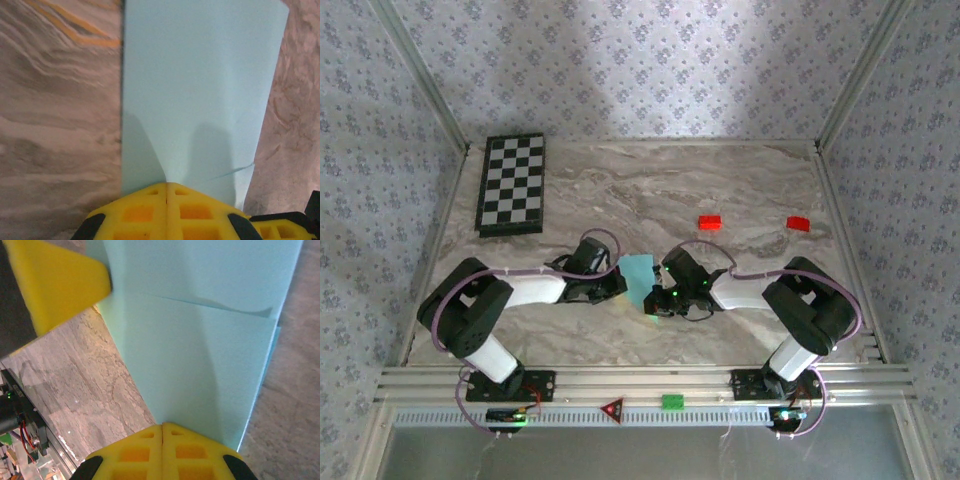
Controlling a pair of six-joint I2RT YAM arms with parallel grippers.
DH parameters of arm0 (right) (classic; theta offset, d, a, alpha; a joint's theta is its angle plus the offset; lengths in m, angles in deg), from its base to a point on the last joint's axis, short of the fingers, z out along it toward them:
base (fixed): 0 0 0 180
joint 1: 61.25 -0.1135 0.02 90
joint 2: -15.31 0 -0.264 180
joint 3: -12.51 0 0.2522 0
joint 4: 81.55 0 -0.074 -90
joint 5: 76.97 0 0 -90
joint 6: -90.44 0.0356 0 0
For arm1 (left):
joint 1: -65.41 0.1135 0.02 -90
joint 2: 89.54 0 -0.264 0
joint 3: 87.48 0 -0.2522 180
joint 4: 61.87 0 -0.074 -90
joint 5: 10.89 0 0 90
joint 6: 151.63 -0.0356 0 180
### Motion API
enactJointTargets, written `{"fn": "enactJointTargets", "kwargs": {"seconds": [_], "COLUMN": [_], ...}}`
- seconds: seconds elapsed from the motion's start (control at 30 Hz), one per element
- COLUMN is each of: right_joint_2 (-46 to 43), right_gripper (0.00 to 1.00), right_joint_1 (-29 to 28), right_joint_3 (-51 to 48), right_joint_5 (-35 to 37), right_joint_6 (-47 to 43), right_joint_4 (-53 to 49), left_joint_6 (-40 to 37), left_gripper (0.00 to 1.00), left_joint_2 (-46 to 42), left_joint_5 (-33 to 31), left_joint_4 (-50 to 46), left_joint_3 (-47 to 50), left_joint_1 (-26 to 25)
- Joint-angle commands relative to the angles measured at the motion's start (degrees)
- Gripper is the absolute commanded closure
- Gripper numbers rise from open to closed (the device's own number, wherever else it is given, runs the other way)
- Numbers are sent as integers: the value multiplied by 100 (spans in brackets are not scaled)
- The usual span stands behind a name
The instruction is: Fold a paper plane with a square sheet of paper (pick it up from the middle)
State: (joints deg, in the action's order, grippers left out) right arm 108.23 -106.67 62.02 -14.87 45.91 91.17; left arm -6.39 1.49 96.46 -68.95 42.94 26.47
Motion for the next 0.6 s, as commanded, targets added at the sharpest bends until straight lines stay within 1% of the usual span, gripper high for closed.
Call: {"fn": "enactJointTargets", "kwargs": {"seconds": [0.0,0.23,0.47,0.57], "right_joint_2": [173,169,130,108], "right_gripper": [100,100,100,100], "right_joint_1": [-52,-27,33,51], "right_joint_3": [-292,-323,-343,-347], "right_joint_5": [171,133,83,74], "right_joint_6": [-122,-135,-145,-136], "right_joint_4": [-808,-790,-764,-747], "left_joint_6": [-209,-266,-309,-330], "left_gripper": [100,100,100,100], "left_joint_2": [26,-174,-781,-982], "left_joint_5": [-355,-204,-122,-82], "left_joint_4": [-138,-124,-129,-114], "left_joint_3": [116,198,171,198], "left_joint_1": [252,483,475,370]}}
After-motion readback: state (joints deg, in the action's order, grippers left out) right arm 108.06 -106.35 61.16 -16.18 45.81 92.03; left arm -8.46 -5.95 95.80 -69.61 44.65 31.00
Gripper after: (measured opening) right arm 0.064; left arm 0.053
